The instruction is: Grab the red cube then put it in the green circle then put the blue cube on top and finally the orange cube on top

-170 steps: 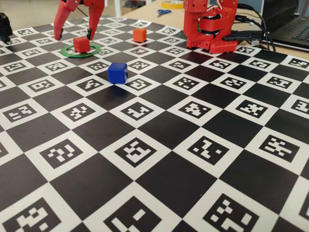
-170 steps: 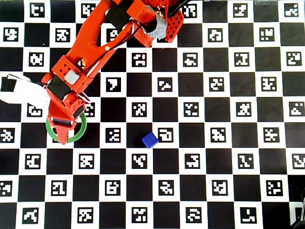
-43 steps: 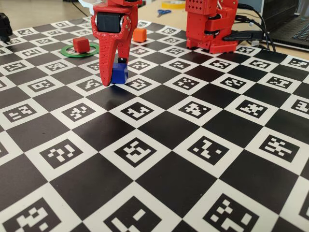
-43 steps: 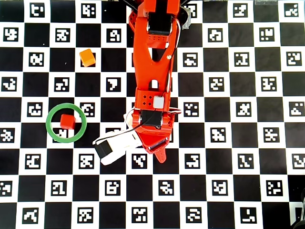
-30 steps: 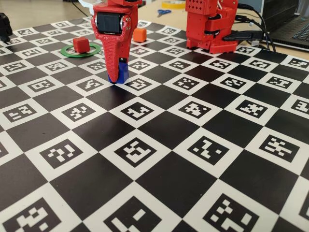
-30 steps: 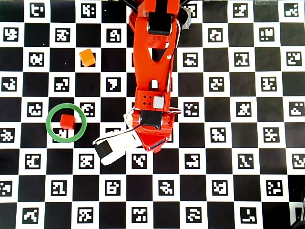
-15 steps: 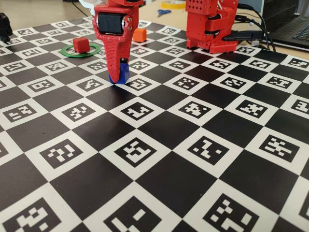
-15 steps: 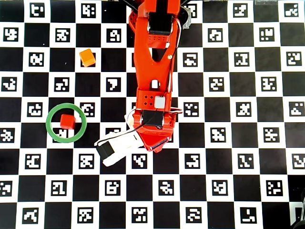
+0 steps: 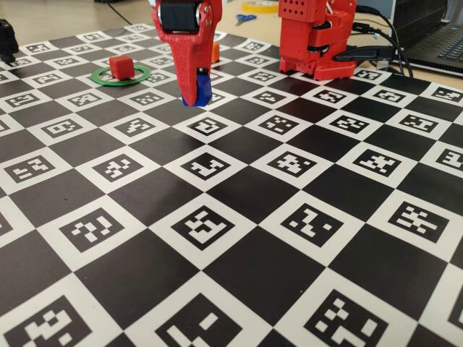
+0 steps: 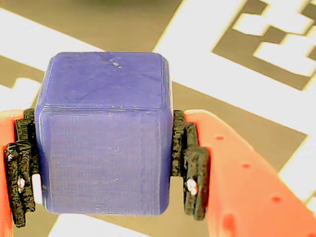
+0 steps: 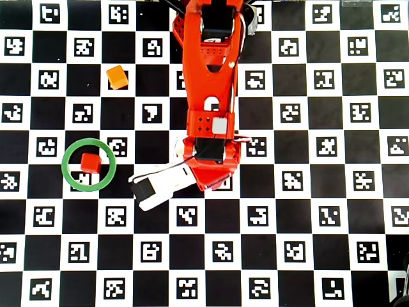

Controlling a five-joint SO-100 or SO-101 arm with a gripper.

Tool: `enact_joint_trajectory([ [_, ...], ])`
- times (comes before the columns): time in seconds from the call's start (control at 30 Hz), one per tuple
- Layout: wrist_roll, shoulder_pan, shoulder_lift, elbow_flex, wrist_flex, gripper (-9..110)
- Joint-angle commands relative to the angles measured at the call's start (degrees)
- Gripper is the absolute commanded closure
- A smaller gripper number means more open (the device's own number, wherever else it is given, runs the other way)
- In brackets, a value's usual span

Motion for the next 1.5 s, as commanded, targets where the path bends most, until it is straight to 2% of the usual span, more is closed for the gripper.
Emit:
enact_joint_trajectory([
  [0.0,0.26,3.43,7.91,-6.24,4.04,92],
  [0.4,-3.78,17.58,8.96,-16.61,13.80,92],
  [0.97,-1.32,33.05,-2.55,-32.43,19.42,93],
  [1.47,1.76,40.17,-12.30,-35.60,9.76,93],
])
